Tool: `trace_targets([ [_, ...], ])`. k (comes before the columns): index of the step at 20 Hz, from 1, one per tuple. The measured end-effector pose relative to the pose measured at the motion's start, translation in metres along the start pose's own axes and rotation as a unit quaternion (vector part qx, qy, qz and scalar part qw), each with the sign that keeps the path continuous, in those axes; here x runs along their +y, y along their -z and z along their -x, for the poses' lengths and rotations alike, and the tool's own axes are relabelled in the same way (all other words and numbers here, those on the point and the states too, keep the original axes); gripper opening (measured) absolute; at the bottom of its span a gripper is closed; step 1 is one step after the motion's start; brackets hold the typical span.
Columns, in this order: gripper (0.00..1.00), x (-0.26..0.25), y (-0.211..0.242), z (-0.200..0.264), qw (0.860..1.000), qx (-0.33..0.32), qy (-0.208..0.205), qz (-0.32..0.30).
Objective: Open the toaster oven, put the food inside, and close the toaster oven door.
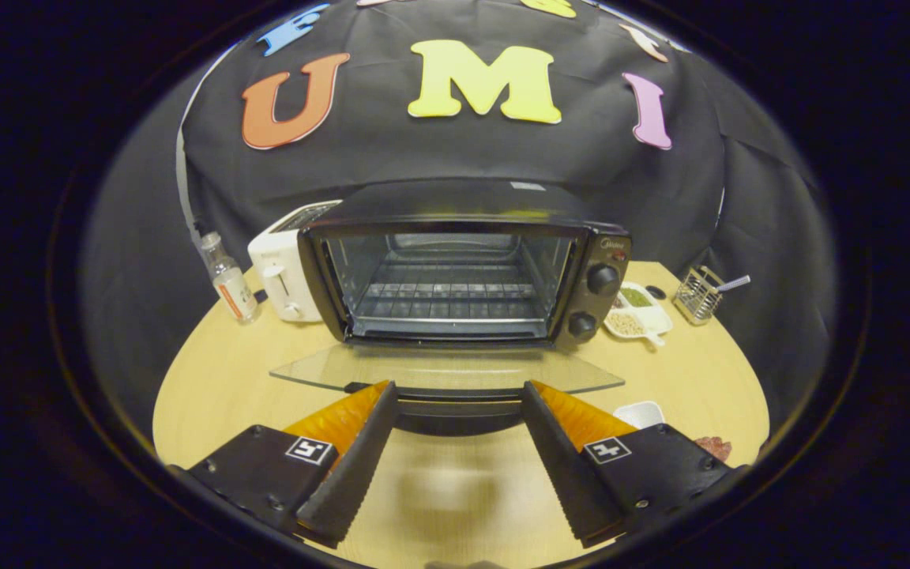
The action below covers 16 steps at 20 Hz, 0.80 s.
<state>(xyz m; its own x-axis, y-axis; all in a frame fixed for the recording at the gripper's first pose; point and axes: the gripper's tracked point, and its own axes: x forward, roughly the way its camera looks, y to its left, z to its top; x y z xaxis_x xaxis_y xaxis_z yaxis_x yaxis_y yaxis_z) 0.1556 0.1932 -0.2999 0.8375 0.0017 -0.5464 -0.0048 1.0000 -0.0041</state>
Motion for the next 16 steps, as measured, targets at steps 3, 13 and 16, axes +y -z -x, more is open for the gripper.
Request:
trace_targets([
  [3, 1.0, 0.001, 0.02, -0.004, 1.0, 0.023, 0.001, 0.004],
  [13, 1.0, -0.002, 0.079, -0.033, 0.994, 0.108, 0.002, 0.011],
  [16, 1.0, -0.002, 0.083, -0.036, 0.993, 0.113, 0.0, 0.012],
])
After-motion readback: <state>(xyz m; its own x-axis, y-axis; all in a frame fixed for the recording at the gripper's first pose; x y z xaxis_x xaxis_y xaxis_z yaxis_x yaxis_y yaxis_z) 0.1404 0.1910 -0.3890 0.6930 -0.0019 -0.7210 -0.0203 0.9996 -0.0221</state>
